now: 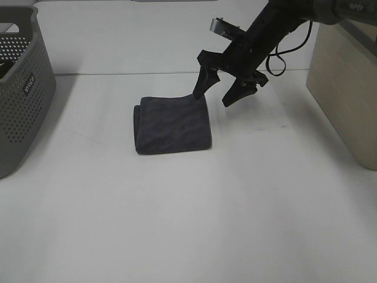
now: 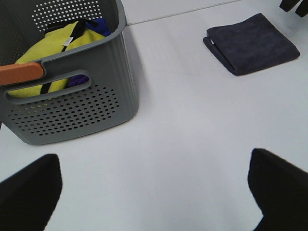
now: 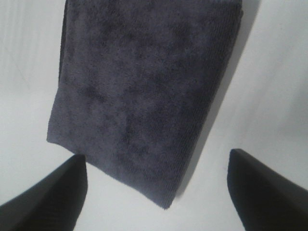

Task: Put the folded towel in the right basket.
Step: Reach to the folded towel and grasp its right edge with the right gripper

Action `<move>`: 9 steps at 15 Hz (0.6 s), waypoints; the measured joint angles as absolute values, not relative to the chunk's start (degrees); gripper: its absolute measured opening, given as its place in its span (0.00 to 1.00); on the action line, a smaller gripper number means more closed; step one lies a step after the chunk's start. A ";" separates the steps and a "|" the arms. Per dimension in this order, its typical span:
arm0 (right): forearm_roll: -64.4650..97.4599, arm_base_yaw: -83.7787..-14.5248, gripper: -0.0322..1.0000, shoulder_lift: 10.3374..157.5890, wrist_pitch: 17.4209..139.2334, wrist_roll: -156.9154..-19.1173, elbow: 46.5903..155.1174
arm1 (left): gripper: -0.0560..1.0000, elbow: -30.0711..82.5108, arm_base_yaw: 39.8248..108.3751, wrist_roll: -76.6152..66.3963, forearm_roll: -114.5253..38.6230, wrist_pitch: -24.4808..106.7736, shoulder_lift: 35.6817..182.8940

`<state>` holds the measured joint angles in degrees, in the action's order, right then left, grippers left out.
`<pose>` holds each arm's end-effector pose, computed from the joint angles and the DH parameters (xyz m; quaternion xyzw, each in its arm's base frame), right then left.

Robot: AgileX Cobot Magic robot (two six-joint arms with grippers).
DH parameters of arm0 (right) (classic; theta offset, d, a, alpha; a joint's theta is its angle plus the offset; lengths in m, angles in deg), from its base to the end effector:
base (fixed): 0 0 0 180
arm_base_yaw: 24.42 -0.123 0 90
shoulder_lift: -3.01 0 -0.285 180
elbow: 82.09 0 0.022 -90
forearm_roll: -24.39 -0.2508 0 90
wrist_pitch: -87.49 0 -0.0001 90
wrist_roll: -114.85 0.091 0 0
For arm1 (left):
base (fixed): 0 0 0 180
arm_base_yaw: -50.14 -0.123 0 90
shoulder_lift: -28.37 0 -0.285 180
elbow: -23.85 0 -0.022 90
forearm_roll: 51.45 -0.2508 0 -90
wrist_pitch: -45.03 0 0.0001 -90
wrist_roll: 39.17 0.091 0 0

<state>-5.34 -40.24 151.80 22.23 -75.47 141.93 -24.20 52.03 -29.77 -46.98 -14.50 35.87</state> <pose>0.4798 0.1786 0.1489 -0.1333 0.9575 0.2452 0.0723 -0.0061 -0.0059 0.2817 0.0843 0.8389 -0.0038 0.5377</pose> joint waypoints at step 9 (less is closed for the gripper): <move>-10.21 -39.89 0.75 159.65 23.72 -78.50 144.17 | 0.99 -24.20 52.03 -29.77 -46.98 -14.50 35.87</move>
<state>-10.21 -39.89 159.65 23.72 -78.50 144.17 -24.20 52.03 -29.77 -46.98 -14.50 35.87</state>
